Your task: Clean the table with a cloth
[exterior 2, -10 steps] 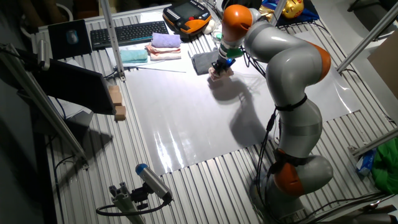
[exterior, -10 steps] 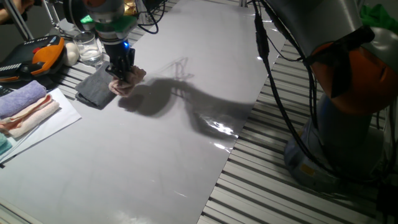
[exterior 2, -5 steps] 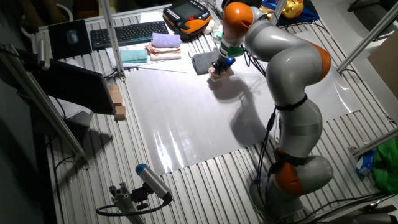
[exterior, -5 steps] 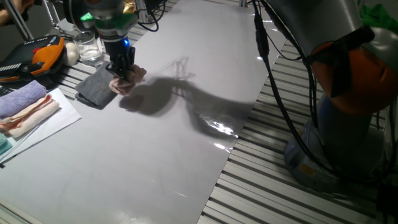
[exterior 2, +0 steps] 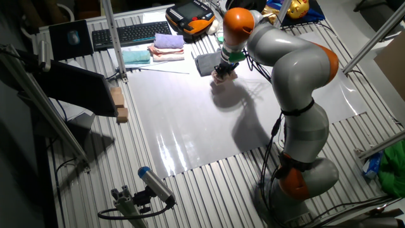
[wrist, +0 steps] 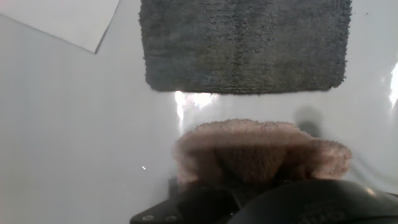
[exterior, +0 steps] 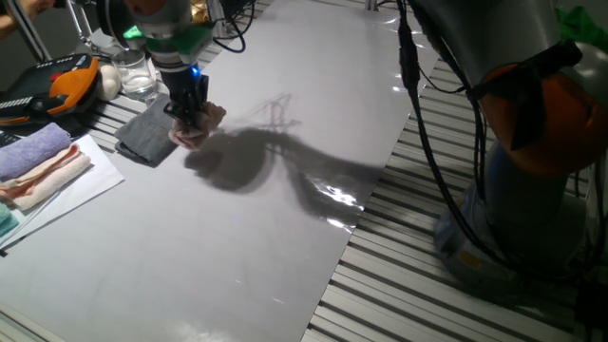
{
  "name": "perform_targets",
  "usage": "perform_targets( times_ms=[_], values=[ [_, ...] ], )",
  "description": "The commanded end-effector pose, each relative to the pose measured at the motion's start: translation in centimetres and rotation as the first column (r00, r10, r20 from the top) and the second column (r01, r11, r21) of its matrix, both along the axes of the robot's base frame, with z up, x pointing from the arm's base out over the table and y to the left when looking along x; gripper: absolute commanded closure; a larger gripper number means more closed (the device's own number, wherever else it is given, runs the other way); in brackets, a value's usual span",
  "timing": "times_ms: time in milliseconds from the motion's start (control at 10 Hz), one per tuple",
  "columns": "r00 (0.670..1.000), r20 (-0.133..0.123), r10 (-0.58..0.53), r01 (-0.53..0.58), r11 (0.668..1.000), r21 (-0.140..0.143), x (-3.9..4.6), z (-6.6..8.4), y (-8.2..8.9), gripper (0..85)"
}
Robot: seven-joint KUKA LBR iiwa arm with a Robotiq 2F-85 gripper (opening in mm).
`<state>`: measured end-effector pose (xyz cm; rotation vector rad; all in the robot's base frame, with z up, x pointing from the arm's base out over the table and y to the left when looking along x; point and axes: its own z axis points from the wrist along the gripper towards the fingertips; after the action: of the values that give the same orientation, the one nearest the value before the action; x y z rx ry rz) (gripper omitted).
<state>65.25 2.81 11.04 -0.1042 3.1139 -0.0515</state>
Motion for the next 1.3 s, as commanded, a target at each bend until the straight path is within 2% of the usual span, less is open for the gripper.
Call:
perform_targets(
  times_ms=[0, 100, 200, 300, 400, 500, 600, 700, 800, 1000, 1100, 1200],
  values=[
    [1.000, -0.002, -0.002, 0.002, 1.000, 0.002, 0.23, 0.3, -0.1, 85.0],
    [1.000, -0.006, -0.011, 0.011, 1.000, -0.018, 0.51, -0.2, 0.1, 85.0],
    [1.000, -0.009, -0.023, 0.023, 0.999, 0.026, 1.04, -0.8, 0.1, 85.0],
    [0.999, -0.020, -0.024, 0.025, 0.999, 0.034, 1.16, -1.2, 0.0, 85.0],
    [0.999, -0.020, -0.032, 0.033, 0.999, 0.022, 0.91, -1.7, -0.2, 85.0],
    [0.998, 0.003, -0.061, 0.061, 0.998, 0.002, 0.30, -2.5, -0.3, 85.0],
    [0.996, 0.043, -0.075, 0.075, 0.997, 0.010, -0.23, -3.3, -0.5, 85.0],
    [0.995, 0.070, -0.074, 0.072, 0.997, 0.023, -0.52, -3.6, -0.7, 85.0],
    [0.994, 0.083, -0.072, 0.070, 0.997, 0.017, -0.73, -3.8, -0.8, 85.0],
    [0.994, 0.094, -0.060, 0.058, 0.998, 0.026, -0.83, -4.1, -1.0, 85.0],
    [0.995, 0.088, -0.054, 0.052, 0.998, 0.026, -0.86, -4.2, -0.9, 85.0],
    [0.995, 0.081, -0.055, 0.052, 0.998, 0.038, -0.98, -4.4, -0.8, 85.0]
  ],
)
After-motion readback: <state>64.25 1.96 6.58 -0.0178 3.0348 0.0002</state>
